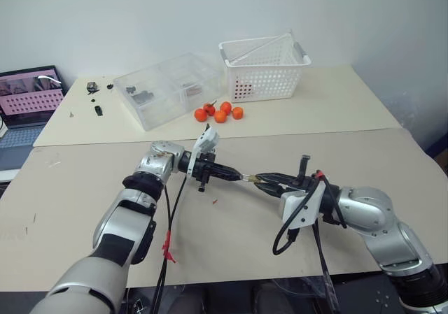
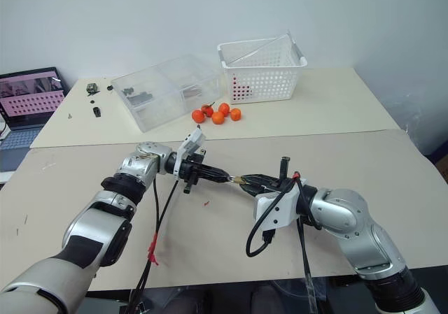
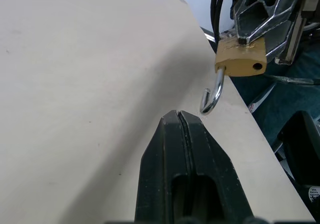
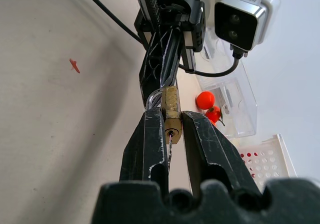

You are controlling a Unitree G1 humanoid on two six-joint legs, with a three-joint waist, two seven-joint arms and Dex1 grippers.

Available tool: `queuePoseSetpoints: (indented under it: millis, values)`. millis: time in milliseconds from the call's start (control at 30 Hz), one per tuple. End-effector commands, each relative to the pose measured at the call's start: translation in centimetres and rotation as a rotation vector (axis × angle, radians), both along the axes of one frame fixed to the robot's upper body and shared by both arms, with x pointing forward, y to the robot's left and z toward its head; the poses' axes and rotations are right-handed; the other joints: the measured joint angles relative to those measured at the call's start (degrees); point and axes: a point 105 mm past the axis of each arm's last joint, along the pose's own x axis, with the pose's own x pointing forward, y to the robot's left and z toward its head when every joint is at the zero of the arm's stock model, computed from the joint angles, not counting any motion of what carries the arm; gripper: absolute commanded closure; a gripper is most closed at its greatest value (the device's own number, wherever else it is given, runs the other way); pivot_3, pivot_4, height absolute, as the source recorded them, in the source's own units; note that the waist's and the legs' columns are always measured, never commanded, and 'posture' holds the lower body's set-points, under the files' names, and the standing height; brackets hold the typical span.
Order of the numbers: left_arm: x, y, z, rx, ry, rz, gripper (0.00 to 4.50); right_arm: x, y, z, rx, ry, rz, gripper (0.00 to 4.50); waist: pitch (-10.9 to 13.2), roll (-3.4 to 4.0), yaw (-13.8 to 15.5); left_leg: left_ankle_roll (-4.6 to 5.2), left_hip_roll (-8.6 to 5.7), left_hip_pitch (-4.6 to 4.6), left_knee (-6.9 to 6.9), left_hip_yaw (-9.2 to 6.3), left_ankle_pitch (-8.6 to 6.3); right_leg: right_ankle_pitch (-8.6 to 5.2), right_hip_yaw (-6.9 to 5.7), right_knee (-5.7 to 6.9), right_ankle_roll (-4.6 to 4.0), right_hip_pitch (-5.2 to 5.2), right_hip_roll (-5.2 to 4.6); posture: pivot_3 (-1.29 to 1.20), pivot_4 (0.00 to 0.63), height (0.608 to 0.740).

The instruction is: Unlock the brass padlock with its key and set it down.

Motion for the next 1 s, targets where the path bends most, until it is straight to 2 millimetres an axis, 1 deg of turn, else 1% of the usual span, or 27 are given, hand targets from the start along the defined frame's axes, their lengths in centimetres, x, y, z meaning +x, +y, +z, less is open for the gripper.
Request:
queuePoseSetpoints:
  millis: [33, 233, 300, 367, 533, 667, 733, 800, 833, 867, 900, 933, 1000]
  values:
    - [0.1, 0.0, 1.1, -0.01, -0.04, -0.021, 4.47, 0.1, -0.1, 1.2, 0.018, -0.049, 0.003, 4.38, 0.0, 0.0, 0.0, 0.0, 0.0, 0.0, 0.0, 0.0, 0.0, 0.0, 0.0, 0.0, 0.0, 0.0, 0.0, 0.0, 0.15, 0.74]
    - [0.5, 0.8, 1.2, 0.0, -0.052, 0.009, 4.47, 0.3, -0.3, 1.3, 0.012, -0.054, -0.002, 4.38, 0.0, 0.0, 0.0, 0.0, 0.0, 0.0, 0.0, 0.0, 0.0, 0.0, 0.0, 0.0, 0.0, 0.0, 0.0, 0.0, 0.15, 0.74]
    - [1.1, 1.2, 1.7, -0.009, -0.064, 0.048, 4.47, 0.3, -0.4, 1.3, 0.009, -0.055, -0.004, 4.38, 0.0, 0.0, -0.1, 0.0, 0.0, 0.0, 0.0, 0.0, 0.0, 0.0, 0.0, 0.0, 0.0, 0.0, 0.0, 0.0, 0.15, 0.74]
    - [1.0, 1.9, 2.2, -0.012, -0.073, 0.044, 4.47, 0.5, -0.6, 1.4, 0.007, -0.056, -0.008, 4.38, 0.0, 0.0, -0.1, 0.0, 0.01, 0.01, 0.0, 0.0, 0.0, 0.0, 0.0, 0.0, 0.0, -0.01, 0.0, 0.0, 0.15, 0.74]
    - [0.4, 3.7, 3.1, 0.004, -0.118, 0.046, 4.47, 1.3, -1.1, 1.8, 0.001, -0.07, -0.023, 4.38, 0.0, 0.01, -0.2, 0.0, 0.02, 0.0, -0.01, -0.01, 0.0, 0.0, 0.01, 0.03, 0.0, -0.03, 0.0, 0.0, 0.15, 0.74]
    - [-0.7, 5.7, 2.7, 0.079, -0.186, 0.04, 4.47, 1.8, -1.4, 1.9, -0.005, -0.073, -0.024, 4.38, 0.0, 0.03, -0.3, 0.0, 0.06, 0.02, -0.07, -0.1, 0.0, 0.0, 0.03, 0.01, 0.0, -0.02, 0.0, 0.0, 0.15, 0.74]
    - [-1.2, 6.3, 2.6, 0.101, -0.195, 0.047, 4.47, 2.0, -1.5, 2.0, -0.005, -0.076, -0.021, 4.38, 0.0, 0.04, -0.4, 0.0, 0.09, 0.02, -0.15, -0.16, 0.0, 0.01, 0.11, 0.02, -0.01, -0.1, 0.0, 0.0, 0.15, 0.74]
    - [-1.8, 6.6, 3.0, 0.086, -0.163, 0.048, 3.98, 2.1, -1.3, 2.0, -0.001, -0.076, -0.011, 4.38, 0.0, 0.04, -0.2, -0.02, 0.1, 0.01, -0.17, -0.18, 0.01, 0.01, 0.11, 0.03, -0.02, -0.14, 0.0, 0.0, 0.15, 0.74]
    - [-2.1, 6.7, 3.1, 0.083, -0.157, 0.046, 3.91, 2.2, -1.2, 1.9, -0.001, -0.076, -0.006, 4.38, 0.0, 0.04, -0.1, -0.02, 0.1, 0.01, -0.16, -0.18, 0.01, 0.01, 0.11, 0.03, -0.02, -0.14, 0.0, 0.0, 0.15, 0.74]
    - [-2.3, 6.7, 3.2, 0.08, -0.16, 0.046, 3.42, 2.2, -1.1, 1.9, -0.001, -0.075, -0.001, 4.38, 0.0, 0.04, 0.0, -0.02, 0.1, 0.0, -0.15, -0.18, 0.01, 0.02, 0.1, 0.03, -0.03, -0.13, 0.0, 0.0, 0.15, 0.74]
    - [-2.4, 6.7, 3.3, 0.076, -0.164, 0.053, 3.1, 2.2, -1.1, 1.9, 0.0, -0.075, 0.002, 4.38, 0.0, 0.04, 0.1, -0.02, 0.09, 0.01, -0.14, -0.18, 0.01, 0.02, 0.1, 0.03, -0.03, -0.11, -0.01, 0.0, 0.15, 0.74]
    - [-2.4, 6.6, 3.5, 0.067, -0.162, 0.064, 2.9, 2.3, -1.0, 1.9, 0.0, -0.076, 0.006, 4.38, 0.0, 0.04, 0.2, -0.02, 0.09, 0.02, -0.14, -0.18, 0.01, 0.02, 0.1, 0.03, -0.03, -0.1, -0.02, 0.0, 0.15, 0.74]
    - [-2.5, 6.5, 4.0, 0.048, -0.153, 0.082, 2.05, 2.3, -0.9, 1.9, -0.003, -0.083, 0.015, 4.38, 0.0, 0.04, 0.3, -0.04, 0.08, 0.01, -0.12, -0.17, 0.02, 0.04, 0.1, 0.01, -0.07, -0.08, -0.03, 0.0, 0.15, 0.74]
